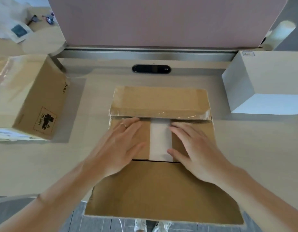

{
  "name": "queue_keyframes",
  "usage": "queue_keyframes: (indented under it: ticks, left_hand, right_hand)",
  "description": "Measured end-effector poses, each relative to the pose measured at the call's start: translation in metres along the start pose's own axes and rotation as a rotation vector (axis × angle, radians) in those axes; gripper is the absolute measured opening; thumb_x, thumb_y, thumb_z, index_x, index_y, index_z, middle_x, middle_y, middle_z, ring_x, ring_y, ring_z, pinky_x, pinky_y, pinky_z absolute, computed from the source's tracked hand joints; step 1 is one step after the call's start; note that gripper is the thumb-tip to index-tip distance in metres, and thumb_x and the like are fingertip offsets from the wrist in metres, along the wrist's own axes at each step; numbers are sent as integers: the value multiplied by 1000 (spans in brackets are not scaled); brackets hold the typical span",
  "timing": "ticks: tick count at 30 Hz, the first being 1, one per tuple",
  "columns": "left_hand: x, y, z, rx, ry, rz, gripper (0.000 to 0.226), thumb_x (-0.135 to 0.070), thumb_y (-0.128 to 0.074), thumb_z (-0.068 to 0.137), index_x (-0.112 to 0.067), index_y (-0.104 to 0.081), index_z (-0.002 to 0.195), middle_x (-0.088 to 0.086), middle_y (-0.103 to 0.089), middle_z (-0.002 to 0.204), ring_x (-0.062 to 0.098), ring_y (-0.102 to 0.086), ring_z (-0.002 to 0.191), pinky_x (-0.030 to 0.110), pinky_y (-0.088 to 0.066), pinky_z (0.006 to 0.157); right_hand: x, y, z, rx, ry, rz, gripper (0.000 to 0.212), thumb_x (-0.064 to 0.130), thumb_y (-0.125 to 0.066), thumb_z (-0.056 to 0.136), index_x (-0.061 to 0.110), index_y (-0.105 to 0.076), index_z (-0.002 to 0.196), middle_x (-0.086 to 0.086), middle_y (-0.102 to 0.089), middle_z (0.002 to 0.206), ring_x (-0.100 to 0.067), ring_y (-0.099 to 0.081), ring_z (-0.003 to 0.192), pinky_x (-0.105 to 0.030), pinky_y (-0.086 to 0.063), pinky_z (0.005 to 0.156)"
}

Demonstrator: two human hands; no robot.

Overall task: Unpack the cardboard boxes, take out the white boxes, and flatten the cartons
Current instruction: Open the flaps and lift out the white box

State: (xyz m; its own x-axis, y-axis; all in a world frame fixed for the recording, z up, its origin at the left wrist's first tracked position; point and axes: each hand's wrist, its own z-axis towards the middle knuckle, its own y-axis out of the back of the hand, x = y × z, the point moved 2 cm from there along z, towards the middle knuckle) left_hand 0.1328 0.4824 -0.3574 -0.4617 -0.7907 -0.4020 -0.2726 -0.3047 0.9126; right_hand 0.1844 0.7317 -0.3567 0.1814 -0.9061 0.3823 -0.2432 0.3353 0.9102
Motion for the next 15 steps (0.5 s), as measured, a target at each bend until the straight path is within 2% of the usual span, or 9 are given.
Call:
queue_keyframes:
  ticks: [2,3,5,6,9,13,15]
  left_hand:
    - [1,-6,-5,-21,-64,40,71,-51,-47,102,-14,-32,162,-1,-26,169,15,-26,154,35,-27,126]
    - [3,-6,-5,-67,-113,32,69,-46,-49,104,-11,-32,161,2,-25,170,17,-24,156,39,-28,126]
    - [10,-1,5,-197,-180,-1,67,-39,-51,106,-7,-31,161,6,-27,169,21,-24,157,44,-29,125]
    - [14,5,17,-250,-158,-26,68,-39,-51,106,-9,-28,162,7,-27,169,21,-21,158,45,-28,125]
    - [24,25,67,-342,21,-82,71,-40,-53,103,-14,-25,163,6,-25,169,21,-18,158,42,-23,127]
    - [41,26,126,-244,135,-9,58,-31,-51,106,-18,-36,160,4,-31,167,25,-25,154,42,-21,126]
    - [51,19,139,-185,158,24,44,-30,-43,109,-20,-48,152,3,-47,157,27,-38,145,41,-26,122]
  right_hand:
    - [5,-9,2,-15,-2,-41,74,58,-38,101,21,-26,163,9,-20,170,-6,-10,157,-21,-4,124]
    - [4,-10,3,-49,-19,-42,75,58,-36,102,20,-22,164,8,-16,172,-8,-7,158,-22,-1,124]
    - [0,-1,13,-177,-49,-6,73,57,-37,104,18,-23,164,5,-17,171,-12,-11,158,-27,-6,125]
    - [-3,7,23,-247,-59,10,72,56,-38,104,17,-26,163,4,-20,170,-15,-15,158,-31,-11,126]
    - [-16,33,69,-330,-99,-13,68,50,-38,106,12,-27,161,-1,-23,170,-20,-19,157,-39,-19,127]
    - [-38,42,123,-220,-157,-103,62,44,-31,108,9,-31,160,-2,-27,168,-23,-24,154,-40,-20,125]
    - [-49,33,135,-140,-177,-140,58,44,-27,110,11,-37,157,-2,-38,163,-23,-32,150,-40,-20,123]
